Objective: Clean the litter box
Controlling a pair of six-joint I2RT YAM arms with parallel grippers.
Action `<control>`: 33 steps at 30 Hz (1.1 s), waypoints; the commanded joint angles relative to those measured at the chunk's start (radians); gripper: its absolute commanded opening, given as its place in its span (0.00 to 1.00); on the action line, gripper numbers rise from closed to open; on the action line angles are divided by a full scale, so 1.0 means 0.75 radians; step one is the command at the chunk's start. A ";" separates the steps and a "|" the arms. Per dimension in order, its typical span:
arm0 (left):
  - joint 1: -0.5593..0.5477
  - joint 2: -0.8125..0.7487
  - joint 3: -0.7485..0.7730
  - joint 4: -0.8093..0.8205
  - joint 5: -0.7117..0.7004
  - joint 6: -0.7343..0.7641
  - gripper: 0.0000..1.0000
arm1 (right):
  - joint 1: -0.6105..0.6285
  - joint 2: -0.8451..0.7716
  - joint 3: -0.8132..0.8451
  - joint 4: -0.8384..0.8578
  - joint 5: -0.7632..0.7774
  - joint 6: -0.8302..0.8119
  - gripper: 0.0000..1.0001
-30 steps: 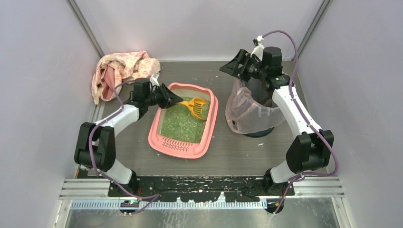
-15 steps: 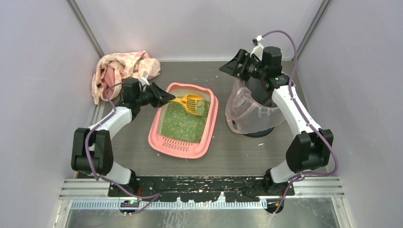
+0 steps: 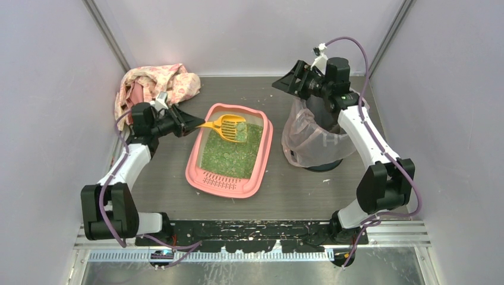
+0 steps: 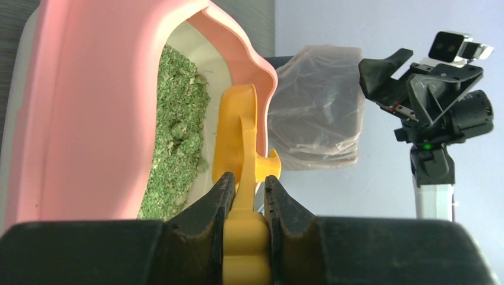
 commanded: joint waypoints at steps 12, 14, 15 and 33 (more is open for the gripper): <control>0.194 -0.036 -0.369 0.713 0.376 -0.458 0.00 | 0.048 0.063 0.066 0.011 0.002 0.024 0.80; 0.168 -0.003 -0.407 0.863 0.388 -0.559 0.00 | 0.054 0.062 0.062 0.011 0.005 0.021 0.80; 0.170 0.013 -0.436 0.957 0.398 -0.611 0.00 | 0.057 0.064 0.062 0.011 0.004 0.020 0.80; 0.065 0.381 -0.491 1.807 0.350 -1.046 0.00 | 0.079 0.041 0.021 0.018 0.027 0.019 0.80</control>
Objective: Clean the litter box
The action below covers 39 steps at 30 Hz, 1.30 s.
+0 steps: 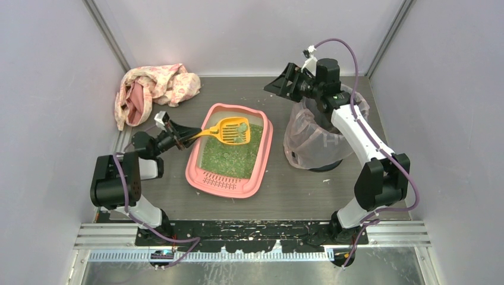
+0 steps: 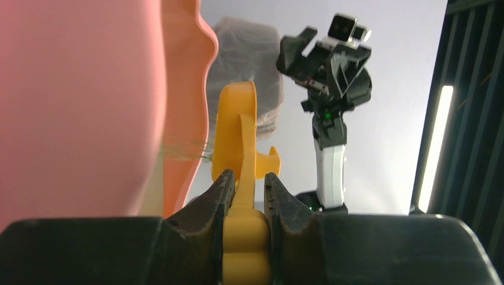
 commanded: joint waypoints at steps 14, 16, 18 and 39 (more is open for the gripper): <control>0.071 -0.038 -0.107 0.160 0.016 0.030 0.00 | 0.003 0.017 0.021 -0.013 0.007 -0.032 0.80; 0.136 -0.036 -0.130 0.160 -0.013 0.029 0.00 | 0.004 0.021 0.024 -0.009 0.005 -0.032 0.80; 0.043 -0.034 -0.090 0.172 -0.036 0.009 0.00 | 0.005 0.028 0.031 -0.005 0.001 -0.029 0.80; -0.033 -0.348 0.277 -0.831 -0.133 0.413 0.00 | -0.027 -0.052 0.227 0.046 -0.037 0.037 0.80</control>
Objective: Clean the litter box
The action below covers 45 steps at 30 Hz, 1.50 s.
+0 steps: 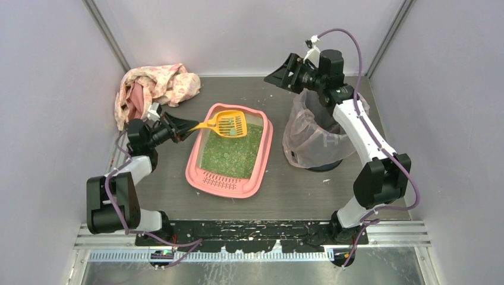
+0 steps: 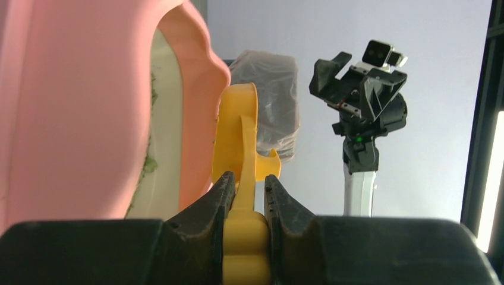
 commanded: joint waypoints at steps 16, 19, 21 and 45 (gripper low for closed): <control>-0.405 0.296 0.875 -0.504 -0.215 -0.044 0.00 | -0.126 -0.226 0.212 0.005 -0.029 0.113 0.80; -0.456 0.412 1.064 -0.550 -0.242 -0.041 0.00 | -0.126 -0.271 0.282 -0.090 0.014 0.048 0.80; -0.502 0.490 1.193 -0.584 -0.263 -0.043 0.00 | -0.129 -0.300 0.309 -0.136 0.042 0.002 0.80; -0.998 1.094 2.342 -1.219 -0.411 1.006 0.00 | -0.189 -0.459 0.199 -0.240 0.103 -0.135 0.80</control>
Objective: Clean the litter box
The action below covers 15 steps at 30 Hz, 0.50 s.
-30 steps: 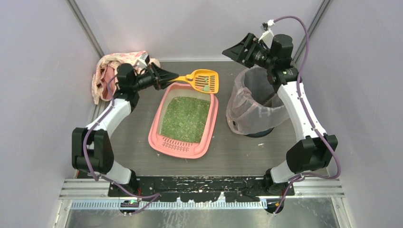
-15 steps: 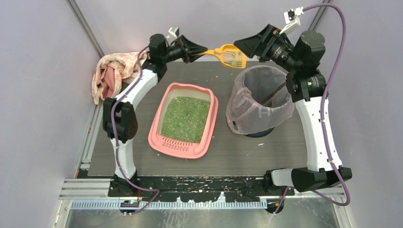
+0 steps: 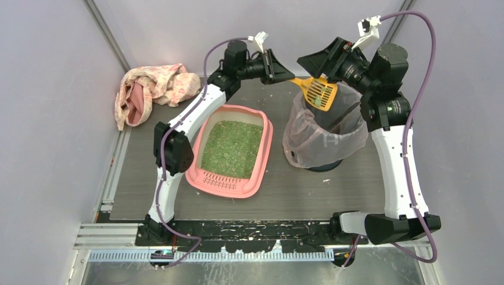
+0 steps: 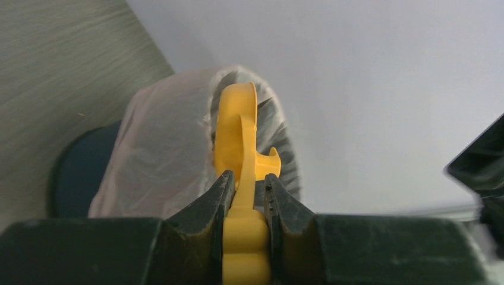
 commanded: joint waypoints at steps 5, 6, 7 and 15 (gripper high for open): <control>-0.145 -0.021 0.304 -0.414 -0.133 0.838 0.00 | -0.007 -0.002 -0.088 0.028 0.007 -0.061 0.80; -0.163 -0.030 0.322 -0.438 -0.155 0.883 0.00 | -0.007 0.001 -0.099 0.030 0.006 -0.063 0.80; -0.181 -0.035 0.338 -0.461 -0.168 0.930 0.00 | -0.006 0.006 -0.108 0.033 0.005 -0.063 0.80; -0.275 -0.184 0.224 -0.662 -0.318 1.346 0.00 | -0.008 0.031 -0.178 0.053 0.036 -0.062 0.79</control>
